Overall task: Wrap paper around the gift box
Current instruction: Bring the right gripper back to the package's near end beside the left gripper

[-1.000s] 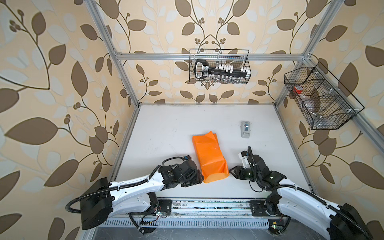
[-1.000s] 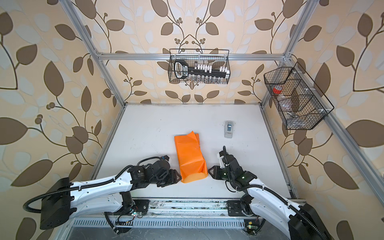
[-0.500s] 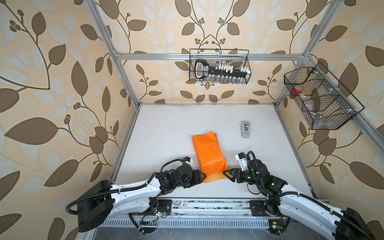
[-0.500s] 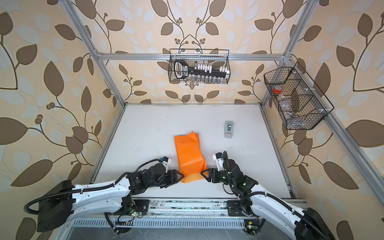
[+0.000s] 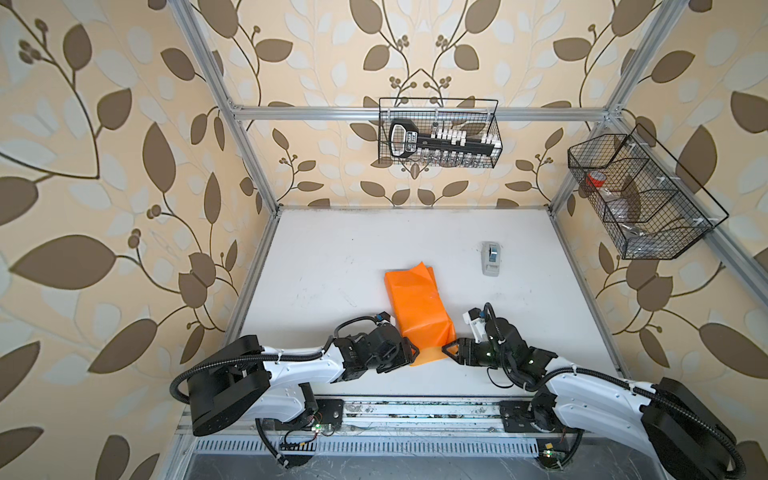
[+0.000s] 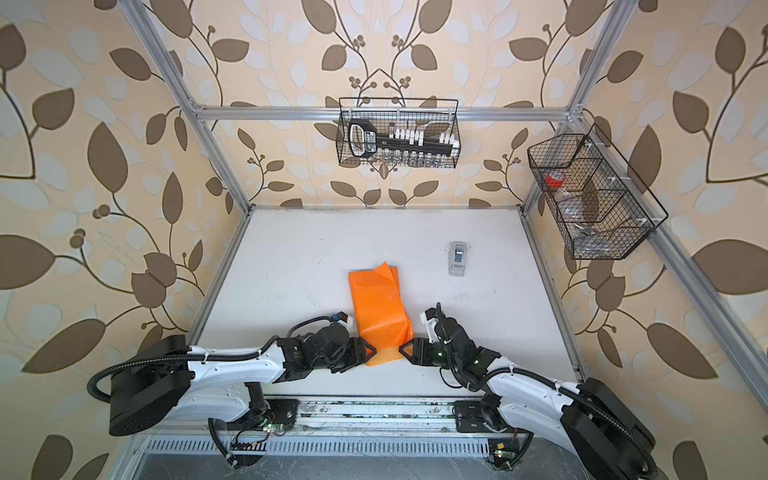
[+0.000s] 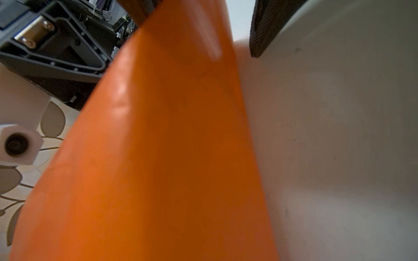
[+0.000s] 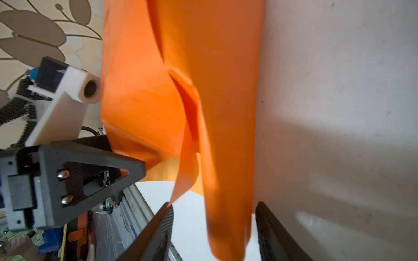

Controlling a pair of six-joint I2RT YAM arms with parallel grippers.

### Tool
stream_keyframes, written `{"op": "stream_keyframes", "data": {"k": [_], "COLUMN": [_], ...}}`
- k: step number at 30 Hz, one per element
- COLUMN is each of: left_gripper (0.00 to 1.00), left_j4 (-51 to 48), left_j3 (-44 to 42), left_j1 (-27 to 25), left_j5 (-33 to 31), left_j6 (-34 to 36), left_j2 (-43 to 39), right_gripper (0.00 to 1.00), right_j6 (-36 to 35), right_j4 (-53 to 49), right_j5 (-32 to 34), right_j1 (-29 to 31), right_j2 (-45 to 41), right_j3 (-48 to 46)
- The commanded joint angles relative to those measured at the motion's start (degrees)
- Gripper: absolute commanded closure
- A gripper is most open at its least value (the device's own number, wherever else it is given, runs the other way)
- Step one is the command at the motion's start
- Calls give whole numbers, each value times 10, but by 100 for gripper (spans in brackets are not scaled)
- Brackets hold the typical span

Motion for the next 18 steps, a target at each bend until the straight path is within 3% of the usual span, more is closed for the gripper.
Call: {"op": "stream_keyframes", "data": {"k": [1,7,18], "left_gripper": [47,52,52], "left_j4": [31,18,29], "left_j3": [28,52,71], "left_j1": [-2,-3,-2], "left_j5": [-11,-17,-19], "left_j6": [-4,-6,-7], "left_j2": [3,11,43], "right_gripper": [41,40,54], "right_j6": [12,-5,0], "right_j4": [15,-28,-19], "right_j5": [15,25,23], "right_j1": [4,3,7], "right_j2": [-6,21,86], "right_j3": [25,66,99]}}
